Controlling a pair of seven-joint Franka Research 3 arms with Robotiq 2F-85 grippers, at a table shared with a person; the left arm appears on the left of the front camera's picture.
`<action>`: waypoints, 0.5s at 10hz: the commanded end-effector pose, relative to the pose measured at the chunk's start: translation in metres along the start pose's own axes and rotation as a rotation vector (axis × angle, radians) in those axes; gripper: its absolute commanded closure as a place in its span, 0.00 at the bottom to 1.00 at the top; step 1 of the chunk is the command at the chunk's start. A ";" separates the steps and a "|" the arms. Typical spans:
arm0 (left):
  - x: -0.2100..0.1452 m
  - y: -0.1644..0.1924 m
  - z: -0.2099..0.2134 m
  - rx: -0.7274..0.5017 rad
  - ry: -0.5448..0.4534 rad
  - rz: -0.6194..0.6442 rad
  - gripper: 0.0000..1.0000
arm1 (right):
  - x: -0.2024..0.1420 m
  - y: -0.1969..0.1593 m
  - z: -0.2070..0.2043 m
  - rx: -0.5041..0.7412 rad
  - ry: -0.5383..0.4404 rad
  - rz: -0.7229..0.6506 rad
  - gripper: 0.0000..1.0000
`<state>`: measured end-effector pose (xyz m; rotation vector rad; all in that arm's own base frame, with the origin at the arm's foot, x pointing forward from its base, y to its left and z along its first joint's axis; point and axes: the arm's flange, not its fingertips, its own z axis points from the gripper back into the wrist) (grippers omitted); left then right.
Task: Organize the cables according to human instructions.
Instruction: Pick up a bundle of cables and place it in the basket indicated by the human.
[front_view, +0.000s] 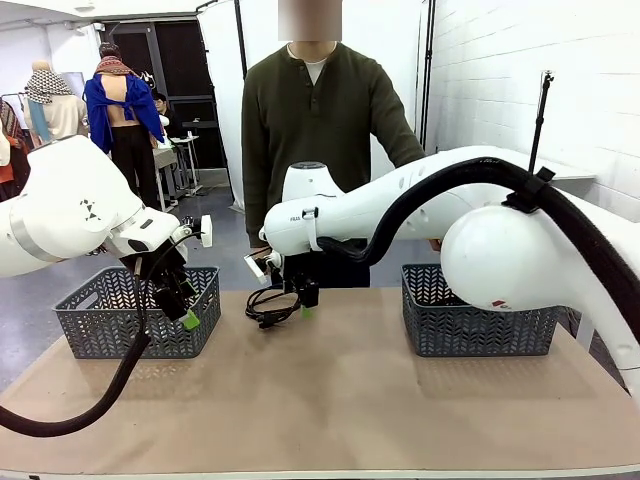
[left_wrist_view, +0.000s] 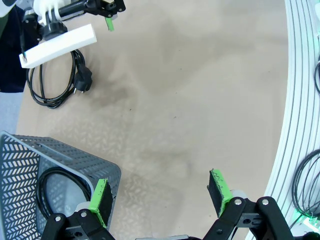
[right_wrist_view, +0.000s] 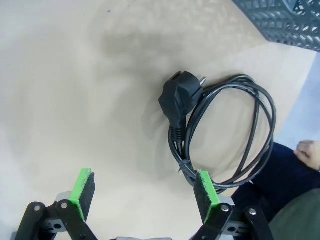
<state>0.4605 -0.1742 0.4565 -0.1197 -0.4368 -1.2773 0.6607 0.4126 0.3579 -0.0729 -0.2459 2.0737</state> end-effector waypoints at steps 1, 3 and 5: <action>0.001 0.000 0.003 -0.008 0.008 0.000 0.00 | 0.002 -0.024 -0.005 0.014 0.045 0.016 0.00; 0.001 0.000 0.003 -0.008 0.008 0.000 0.00 | 0.002 -0.030 -0.013 0.019 0.057 0.009 0.00; 0.001 0.000 0.003 -0.008 0.008 0.000 0.00 | 0.001 -0.035 -0.018 0.022 0.067 0.001 0.00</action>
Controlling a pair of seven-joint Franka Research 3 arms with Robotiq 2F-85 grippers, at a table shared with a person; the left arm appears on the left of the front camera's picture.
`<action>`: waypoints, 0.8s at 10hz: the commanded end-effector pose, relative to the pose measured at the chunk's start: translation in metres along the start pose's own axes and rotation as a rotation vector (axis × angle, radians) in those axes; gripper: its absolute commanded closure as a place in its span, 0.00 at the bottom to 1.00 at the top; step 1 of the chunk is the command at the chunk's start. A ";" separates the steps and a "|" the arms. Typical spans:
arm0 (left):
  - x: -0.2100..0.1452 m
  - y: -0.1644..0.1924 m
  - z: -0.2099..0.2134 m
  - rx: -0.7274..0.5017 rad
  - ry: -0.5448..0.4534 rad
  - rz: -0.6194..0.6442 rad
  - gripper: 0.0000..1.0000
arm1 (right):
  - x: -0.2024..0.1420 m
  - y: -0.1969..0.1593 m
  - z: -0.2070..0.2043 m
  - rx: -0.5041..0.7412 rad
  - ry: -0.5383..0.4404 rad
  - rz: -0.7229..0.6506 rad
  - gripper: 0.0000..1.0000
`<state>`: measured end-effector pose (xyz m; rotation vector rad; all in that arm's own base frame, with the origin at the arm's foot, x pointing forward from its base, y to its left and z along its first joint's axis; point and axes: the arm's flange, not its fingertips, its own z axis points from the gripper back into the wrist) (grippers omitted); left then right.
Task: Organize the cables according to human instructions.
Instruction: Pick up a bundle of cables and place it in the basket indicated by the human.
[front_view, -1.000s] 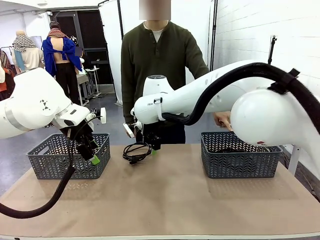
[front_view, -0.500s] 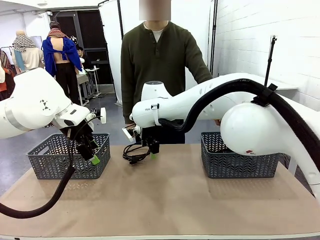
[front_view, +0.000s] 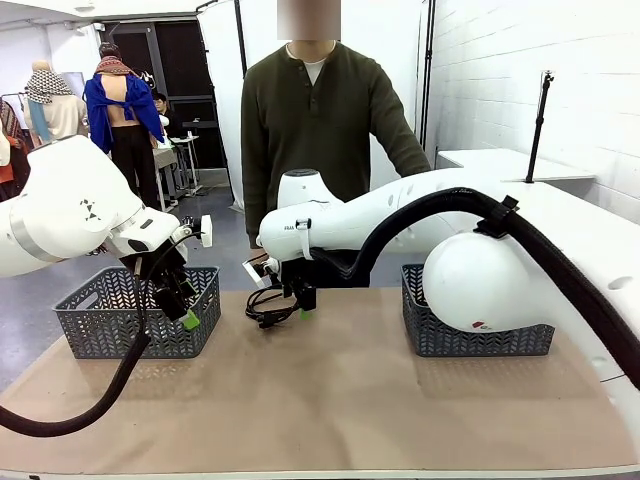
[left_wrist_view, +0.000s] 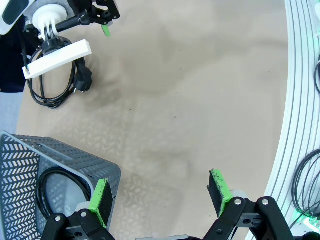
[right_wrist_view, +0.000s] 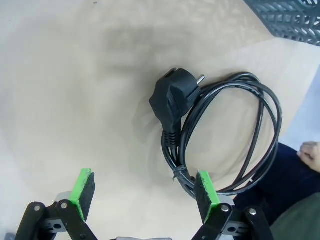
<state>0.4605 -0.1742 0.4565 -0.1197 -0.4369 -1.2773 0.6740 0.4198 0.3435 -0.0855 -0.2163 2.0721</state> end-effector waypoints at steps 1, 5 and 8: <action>0.001 0.000 0.003 -0.008 0.008 0.000 0.00 | 0.001 -0.026 -0.003 0.011 0.050 -0.004 0.00; 0.001 0.000 0.003 -0.008 0.008 0.000 0.00 | -0.007 -0.034 -0.013 0.035 0.056 -0.027 0.00; 0.001 0.000 0.003 -0.008 0.008 0.000 0.00 | -0.006 -0.035 -0.024 0.057 0.050 -0.025 0.00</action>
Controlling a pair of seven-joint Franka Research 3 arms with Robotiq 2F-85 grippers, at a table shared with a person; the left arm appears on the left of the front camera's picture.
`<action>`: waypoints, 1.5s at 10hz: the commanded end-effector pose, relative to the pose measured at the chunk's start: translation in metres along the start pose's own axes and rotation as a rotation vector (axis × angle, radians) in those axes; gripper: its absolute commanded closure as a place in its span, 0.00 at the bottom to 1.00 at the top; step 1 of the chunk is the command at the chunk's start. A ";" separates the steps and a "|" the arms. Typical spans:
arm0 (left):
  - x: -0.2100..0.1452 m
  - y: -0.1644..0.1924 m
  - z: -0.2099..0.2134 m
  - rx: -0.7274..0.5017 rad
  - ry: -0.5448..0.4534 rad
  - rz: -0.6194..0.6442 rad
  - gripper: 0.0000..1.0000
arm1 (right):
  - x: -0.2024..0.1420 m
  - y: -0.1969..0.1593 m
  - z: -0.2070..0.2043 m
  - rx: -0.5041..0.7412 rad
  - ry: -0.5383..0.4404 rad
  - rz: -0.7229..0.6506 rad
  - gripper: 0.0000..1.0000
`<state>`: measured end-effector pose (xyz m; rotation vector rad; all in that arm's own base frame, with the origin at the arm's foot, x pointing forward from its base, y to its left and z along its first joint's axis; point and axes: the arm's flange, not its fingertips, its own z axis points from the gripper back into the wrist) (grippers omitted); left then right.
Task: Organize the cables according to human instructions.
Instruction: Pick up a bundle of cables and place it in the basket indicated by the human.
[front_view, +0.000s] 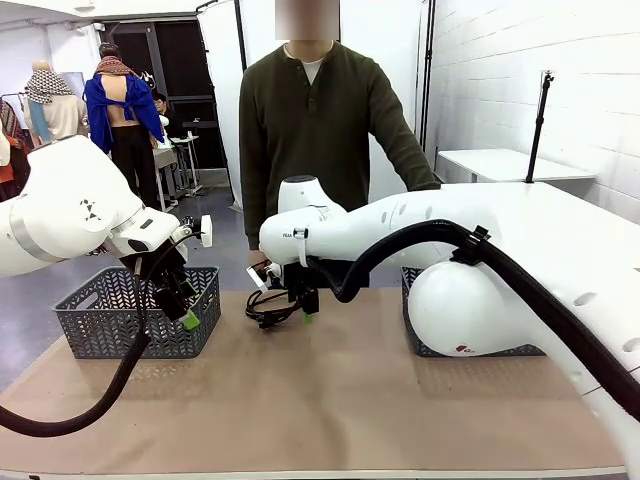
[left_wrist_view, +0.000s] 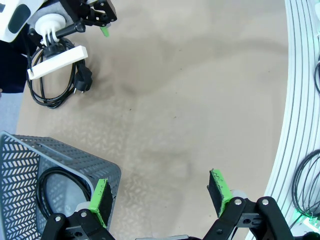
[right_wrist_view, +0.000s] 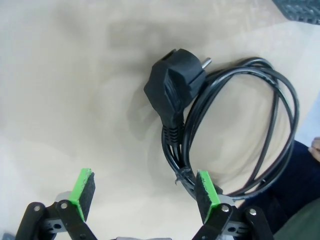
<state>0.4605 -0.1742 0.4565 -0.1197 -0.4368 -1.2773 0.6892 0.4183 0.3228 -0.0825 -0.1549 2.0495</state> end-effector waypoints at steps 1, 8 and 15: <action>0.001 0.000 0.003 -0.008 0.008 0.000 0.00 | 0.005 -0.027 -0.005 0.023 0.025 0.003 0.00; 0.001 0.000 0.003 -0.008 0.008 0.000 0.00 | 0.006 -0.032 -0.019 0.012 0.048 0.000 0.00; 0.001 0.000 0.003 -0.008 0.008 0.000 0.00 | 0.007 -0.034 -0.027 0.046 0.064 -0.027 0.00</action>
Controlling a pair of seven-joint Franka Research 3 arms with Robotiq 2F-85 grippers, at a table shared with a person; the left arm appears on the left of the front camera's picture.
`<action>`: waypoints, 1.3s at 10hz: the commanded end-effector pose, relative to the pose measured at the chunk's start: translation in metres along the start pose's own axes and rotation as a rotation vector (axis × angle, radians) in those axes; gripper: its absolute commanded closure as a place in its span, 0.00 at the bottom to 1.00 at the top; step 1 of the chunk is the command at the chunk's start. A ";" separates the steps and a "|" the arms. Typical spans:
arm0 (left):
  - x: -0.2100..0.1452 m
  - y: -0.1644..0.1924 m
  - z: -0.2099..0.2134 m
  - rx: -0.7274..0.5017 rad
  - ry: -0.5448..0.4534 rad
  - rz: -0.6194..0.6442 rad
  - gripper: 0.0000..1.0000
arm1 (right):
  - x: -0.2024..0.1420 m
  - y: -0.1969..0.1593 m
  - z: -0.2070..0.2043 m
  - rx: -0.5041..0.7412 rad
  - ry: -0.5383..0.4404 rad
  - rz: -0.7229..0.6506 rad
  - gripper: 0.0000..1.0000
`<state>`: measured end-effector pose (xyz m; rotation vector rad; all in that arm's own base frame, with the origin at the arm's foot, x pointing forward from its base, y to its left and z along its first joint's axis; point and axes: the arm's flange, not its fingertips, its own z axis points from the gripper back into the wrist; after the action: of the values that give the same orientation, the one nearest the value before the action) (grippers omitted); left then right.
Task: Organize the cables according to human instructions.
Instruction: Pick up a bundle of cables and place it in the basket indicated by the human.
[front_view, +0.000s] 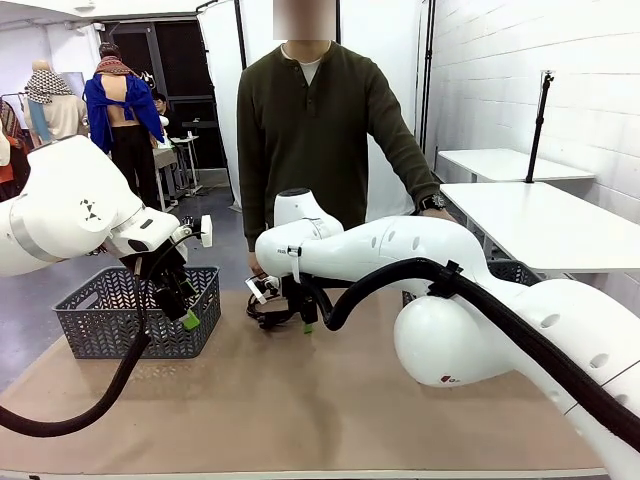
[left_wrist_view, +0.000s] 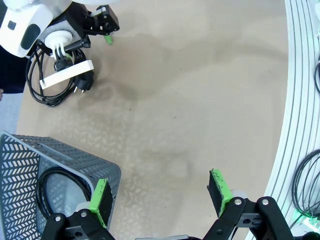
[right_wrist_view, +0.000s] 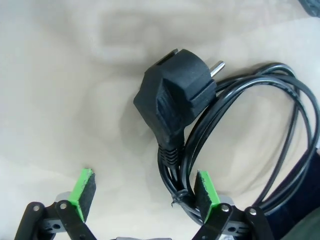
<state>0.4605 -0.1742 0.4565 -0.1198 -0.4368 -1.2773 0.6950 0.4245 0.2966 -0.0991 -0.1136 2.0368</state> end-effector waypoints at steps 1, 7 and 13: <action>0.001 0.000 0.003 -0.008 0.008 0.000 0.00 | 0.006 -0.029 0.005 0.036 0.027 -0.004 0.00; 0.001 0.000 0.003 -0.008 0.008 0.000 0.00 | 0.005 -0.026 0.011 0.093 0.021 -0.030 0.91; 0.001 0.000 0.003 -0.008 0.008 0.000 0.00 | 0.002 -0.024 0.023 0.071 -0.021 -0.064 1.00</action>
<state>0.4605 -0.1741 0.4565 -0.1198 -0.4368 -1.2772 0.6899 0.4184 0.3163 -0.0373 -0.0493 2.0001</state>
